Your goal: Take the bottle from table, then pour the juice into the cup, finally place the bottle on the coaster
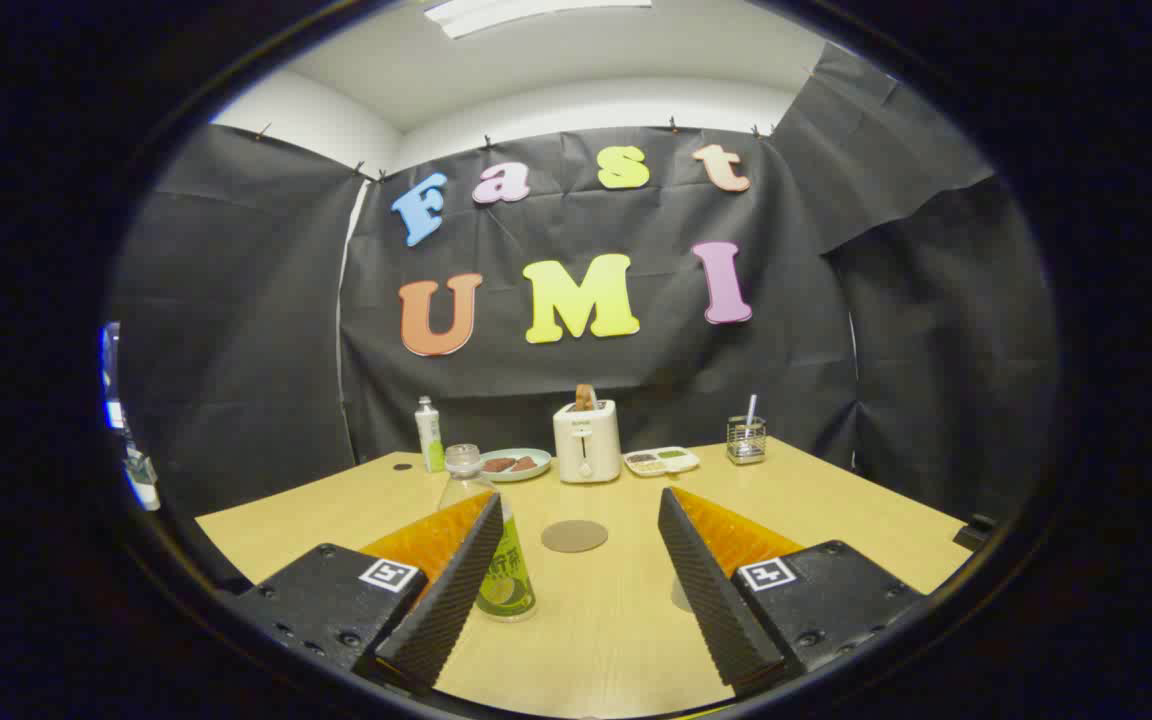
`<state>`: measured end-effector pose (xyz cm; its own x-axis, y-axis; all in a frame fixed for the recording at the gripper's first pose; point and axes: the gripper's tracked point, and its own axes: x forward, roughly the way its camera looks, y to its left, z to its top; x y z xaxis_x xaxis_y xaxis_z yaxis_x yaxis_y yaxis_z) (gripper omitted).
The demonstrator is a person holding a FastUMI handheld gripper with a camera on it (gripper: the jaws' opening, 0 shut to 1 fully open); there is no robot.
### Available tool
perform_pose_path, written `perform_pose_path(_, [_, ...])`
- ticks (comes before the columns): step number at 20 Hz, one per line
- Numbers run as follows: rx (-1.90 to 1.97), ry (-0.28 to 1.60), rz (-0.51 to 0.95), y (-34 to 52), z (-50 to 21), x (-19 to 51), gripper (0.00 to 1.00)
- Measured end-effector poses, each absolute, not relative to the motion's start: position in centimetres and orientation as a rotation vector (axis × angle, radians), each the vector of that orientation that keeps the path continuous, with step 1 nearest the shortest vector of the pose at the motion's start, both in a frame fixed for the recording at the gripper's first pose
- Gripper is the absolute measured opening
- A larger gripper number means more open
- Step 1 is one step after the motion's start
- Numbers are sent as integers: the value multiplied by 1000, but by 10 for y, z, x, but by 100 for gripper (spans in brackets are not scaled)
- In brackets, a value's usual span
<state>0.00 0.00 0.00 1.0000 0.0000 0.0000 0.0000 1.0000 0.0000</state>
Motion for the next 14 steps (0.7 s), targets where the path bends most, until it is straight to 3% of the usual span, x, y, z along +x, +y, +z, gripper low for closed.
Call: perform_pose_path(14, [-30,47,-41,-2,-11,9,100])
